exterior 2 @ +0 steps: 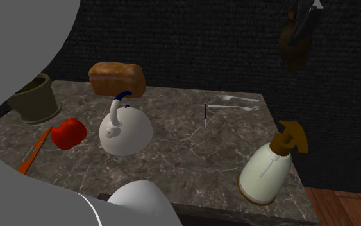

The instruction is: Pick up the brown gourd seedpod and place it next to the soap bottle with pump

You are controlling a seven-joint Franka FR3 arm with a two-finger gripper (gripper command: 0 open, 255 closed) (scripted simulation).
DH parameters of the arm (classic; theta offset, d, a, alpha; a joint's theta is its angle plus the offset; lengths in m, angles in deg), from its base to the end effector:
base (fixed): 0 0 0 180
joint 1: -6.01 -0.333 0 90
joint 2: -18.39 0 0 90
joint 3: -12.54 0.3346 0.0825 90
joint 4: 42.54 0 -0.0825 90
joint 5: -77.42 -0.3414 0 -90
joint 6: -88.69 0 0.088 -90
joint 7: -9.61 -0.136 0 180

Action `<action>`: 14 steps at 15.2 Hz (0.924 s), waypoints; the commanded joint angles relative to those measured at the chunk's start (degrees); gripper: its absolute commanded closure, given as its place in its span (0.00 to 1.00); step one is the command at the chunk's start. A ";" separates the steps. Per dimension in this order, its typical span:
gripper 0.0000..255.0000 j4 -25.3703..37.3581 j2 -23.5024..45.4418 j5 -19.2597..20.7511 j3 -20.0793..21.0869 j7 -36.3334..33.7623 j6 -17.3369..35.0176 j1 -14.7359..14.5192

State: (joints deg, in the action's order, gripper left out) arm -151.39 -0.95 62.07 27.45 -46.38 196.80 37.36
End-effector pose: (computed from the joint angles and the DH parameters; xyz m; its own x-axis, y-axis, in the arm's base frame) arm 0.4345 -0.0776 0.6562 0.2566 -0.9663 0.0194 -0.9024 -0.2467 -0.3534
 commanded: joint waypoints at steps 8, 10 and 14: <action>1.00 -6.38 -0.87 -0.84 -0.92 2.86 5.08 0.19; 1.00 -8.07 -1.05 -1.05 -0.84 3.18 6.57 0.11; 1.00 -11.30 -1.26 -1.49 -0.65 3.81 9.55 -0.06</action>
State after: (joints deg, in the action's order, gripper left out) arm -161.76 -2.00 60.73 26.78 -42.75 205.56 37.35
